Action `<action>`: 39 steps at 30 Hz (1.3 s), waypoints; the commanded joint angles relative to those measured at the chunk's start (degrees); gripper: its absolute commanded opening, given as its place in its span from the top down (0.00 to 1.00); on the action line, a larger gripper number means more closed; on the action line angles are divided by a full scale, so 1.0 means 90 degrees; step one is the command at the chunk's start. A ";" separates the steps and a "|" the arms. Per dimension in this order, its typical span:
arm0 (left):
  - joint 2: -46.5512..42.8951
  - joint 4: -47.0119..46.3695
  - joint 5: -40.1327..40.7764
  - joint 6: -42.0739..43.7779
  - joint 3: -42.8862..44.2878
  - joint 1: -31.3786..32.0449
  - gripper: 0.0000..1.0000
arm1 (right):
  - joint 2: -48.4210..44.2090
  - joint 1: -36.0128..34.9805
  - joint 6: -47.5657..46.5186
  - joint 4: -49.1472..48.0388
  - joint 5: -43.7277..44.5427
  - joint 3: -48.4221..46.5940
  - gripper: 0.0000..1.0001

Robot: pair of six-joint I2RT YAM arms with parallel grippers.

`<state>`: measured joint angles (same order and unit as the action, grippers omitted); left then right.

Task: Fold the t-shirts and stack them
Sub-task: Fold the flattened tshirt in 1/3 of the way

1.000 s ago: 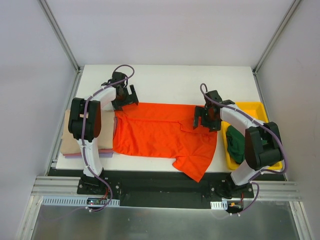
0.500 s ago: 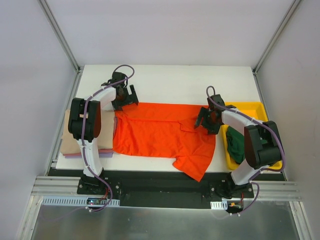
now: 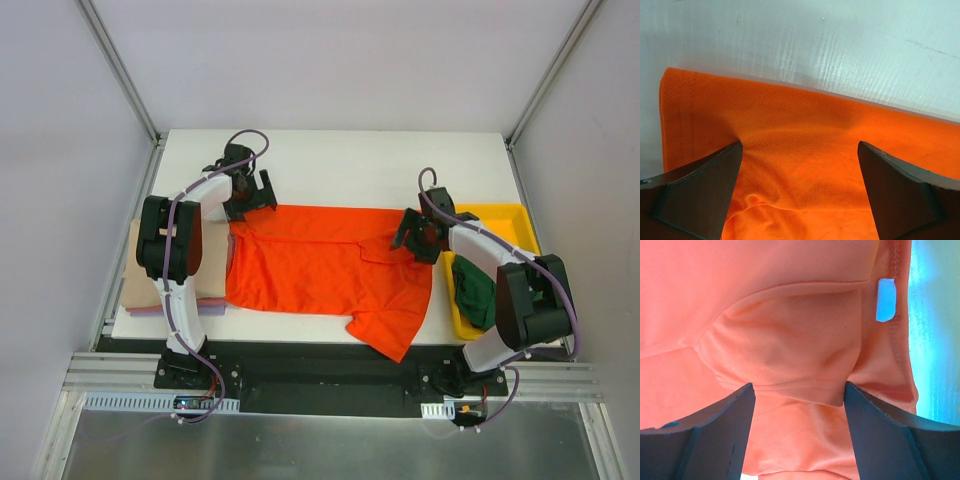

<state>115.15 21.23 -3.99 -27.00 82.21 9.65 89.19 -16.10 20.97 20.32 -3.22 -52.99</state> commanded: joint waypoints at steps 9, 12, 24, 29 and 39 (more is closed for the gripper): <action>-0.0100 0.0219 -0.0065 0.0090 -0.0082 -0.0066 0.01 | 0.0003 0.0011 0.0306 0.0028 0.0670 -0.0109 0.51; -0.0090 0.0228 -0.0065 0.0100 -0.0053 -0.0066 0.01 | -0.0202 0.0011 0.0404 -0.0050 0.0866 0.0018 0.74; -0.0099 0.0219 0.0072 0.0081 -0.0082 -0.0076 0.01 | -0.0876 -0.0057 0.0316 0.0076 0.0700 0.0419 1.00; -0.0109 0.0219 0.0130 0.0081 -0.0092 -0.0086 0.01 | -0.1286 -0.0154 0.0375 0.0408 0.0758 0.0439 1.00; -0.0148 0.0219 0.0121 0.0081 -0.0121 -0.0125 0.01 | -0.1862 -0.0681 0.0726 0.0985 0.1353 0.0575 1.00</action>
<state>115.15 21.23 -3.97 -26.94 82.21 9.63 75.35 -20.12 24.91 25.58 4.56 -48.88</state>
